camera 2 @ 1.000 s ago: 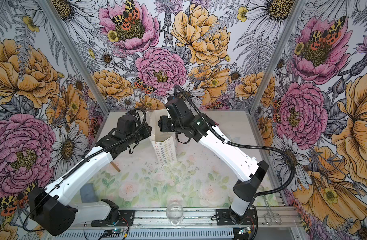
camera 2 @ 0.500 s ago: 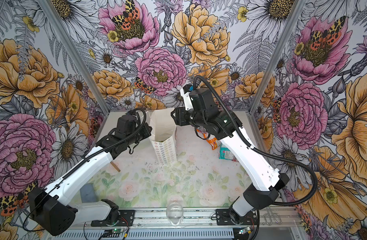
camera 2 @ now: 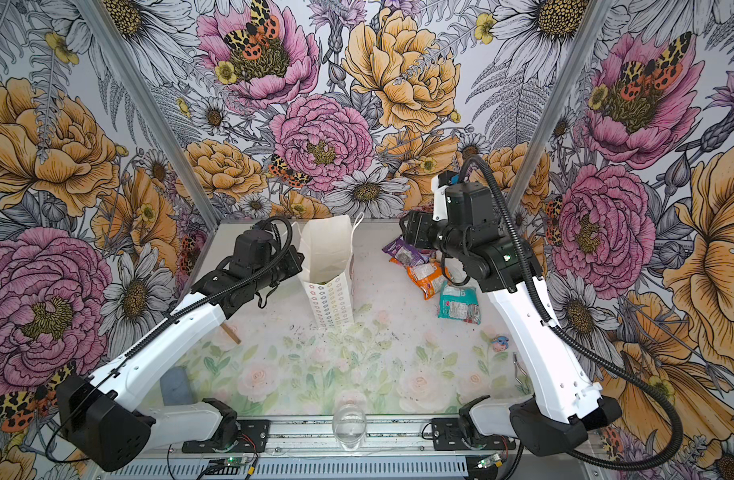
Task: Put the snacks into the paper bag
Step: 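Raise the right gripper from the bag and move it toward the remaining snacks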
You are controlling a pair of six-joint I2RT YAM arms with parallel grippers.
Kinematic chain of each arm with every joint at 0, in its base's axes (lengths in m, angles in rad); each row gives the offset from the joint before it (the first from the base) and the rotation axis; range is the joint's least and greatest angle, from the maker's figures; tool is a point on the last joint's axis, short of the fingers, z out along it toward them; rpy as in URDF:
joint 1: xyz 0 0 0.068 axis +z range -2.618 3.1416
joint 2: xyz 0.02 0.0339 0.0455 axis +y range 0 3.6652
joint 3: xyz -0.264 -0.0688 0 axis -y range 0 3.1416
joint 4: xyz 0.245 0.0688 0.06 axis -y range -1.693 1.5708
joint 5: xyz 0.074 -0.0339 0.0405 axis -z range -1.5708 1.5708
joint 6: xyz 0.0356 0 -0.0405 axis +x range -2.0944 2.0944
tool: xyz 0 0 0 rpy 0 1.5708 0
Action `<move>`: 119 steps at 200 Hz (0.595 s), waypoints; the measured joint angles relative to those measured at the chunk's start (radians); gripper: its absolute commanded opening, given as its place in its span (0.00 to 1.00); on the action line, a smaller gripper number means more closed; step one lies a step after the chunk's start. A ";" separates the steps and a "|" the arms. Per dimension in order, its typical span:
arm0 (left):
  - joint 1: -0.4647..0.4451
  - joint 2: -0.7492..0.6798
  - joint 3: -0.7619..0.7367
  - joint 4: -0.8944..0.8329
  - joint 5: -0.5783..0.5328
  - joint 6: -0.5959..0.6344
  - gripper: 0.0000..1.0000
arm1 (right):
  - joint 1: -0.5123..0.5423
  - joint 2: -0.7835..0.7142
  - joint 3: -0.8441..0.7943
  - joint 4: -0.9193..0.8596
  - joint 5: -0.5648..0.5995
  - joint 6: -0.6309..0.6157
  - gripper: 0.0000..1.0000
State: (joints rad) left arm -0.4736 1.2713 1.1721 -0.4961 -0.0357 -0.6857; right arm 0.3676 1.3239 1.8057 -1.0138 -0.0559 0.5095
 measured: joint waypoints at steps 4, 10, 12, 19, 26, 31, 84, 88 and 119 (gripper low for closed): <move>0.000 0.000 0.000 0.000 0.000 0.000 0.00 | -0.011 0.000 -0.008 -0.001 -0.004 0.004 0.71; 0.000 0.000 0.000 0.000 0.000 0.000 0.00 | -0.033 0.000 -0.025 -0.001 -0.013 0.016 0.72; 0.000 0.000 0.000 0.000 0.000 0.000 0.00 | -0.039 0.000 -0.030 0.000 -0.014 0.020 0.72; 0.000 0.000 0.000 0.000 0.000 0.000 0.00 | -0.062 0.000 -0.049 0.000 -0.026 0.033 0.72; 0.000 0.000 0.000 0.000 0.000 0.000 0.00 | -0.082 0.001 -0.069 0.000 -0.036 0.045 0.73; 0.000 0.000 0.000 0.000 0.000 0.000 0.00 | -0.095 0.001 -0.082 -0.001 -0.041 0.052 0.74; 0.000 -0.001 0.000 0.000 0.000 0.000 0.00 | -0.208 0.037 -0.225 0.004 -0.101 0.158 0.78; 0.000 -0.001 0.000 0.000 0.000 0.000 0.00 | -0.214 0.041 -0.235 0.006 -0.107 0.169 0.78; 0.000 -0.002 0.000 0.000 0.000 0.000 0.00 | -0.243 0.067 -0.335 0.047 -0.141 0.241 0.81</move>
State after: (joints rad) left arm -0.4736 1.2694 1.1721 -0.4965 -0.0357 -0.6861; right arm 0.1246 1.3911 1.4712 -0.9665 -0.1970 0.7506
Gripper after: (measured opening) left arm 0.050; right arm 0.797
